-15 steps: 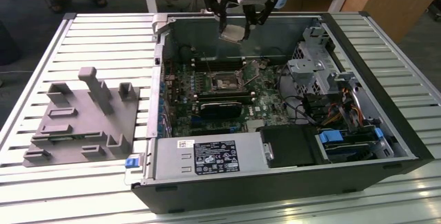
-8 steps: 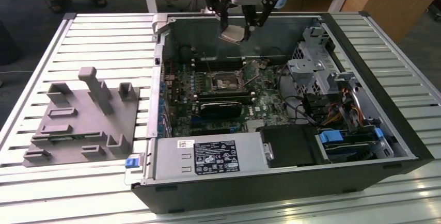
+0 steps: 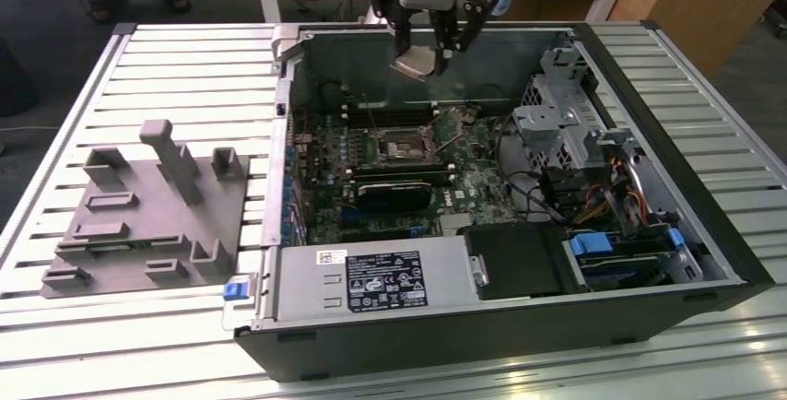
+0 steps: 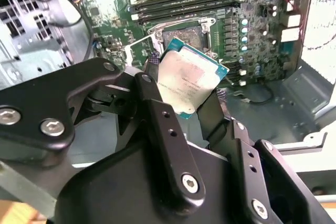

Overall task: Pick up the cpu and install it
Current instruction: 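Place the cpu into insertion slot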

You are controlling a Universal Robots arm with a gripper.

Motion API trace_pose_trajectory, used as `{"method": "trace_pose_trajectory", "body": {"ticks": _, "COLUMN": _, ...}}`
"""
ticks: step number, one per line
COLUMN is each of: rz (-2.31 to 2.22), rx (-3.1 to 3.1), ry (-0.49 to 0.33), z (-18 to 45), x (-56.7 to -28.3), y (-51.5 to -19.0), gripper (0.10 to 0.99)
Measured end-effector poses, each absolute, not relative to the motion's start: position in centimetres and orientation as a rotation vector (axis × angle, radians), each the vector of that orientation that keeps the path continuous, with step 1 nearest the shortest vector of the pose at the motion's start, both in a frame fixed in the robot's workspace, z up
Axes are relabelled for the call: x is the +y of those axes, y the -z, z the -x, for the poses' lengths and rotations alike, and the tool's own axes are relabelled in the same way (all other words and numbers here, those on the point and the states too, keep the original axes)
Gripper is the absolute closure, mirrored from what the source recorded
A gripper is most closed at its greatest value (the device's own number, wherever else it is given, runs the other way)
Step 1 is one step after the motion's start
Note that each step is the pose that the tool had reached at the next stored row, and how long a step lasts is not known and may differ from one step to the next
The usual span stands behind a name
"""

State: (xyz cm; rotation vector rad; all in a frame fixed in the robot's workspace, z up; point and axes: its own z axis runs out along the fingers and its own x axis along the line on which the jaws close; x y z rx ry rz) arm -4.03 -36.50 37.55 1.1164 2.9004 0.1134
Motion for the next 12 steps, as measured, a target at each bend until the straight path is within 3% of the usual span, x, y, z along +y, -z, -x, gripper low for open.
{"method": "trace_pose_trajectory", "body": {"ticks": 12, "rz": -1.390, "rx": 2.772, "ry": -0.108, "z": 4.03, "x": -36.50, "y": -37.40, "gripper": 0.545}}
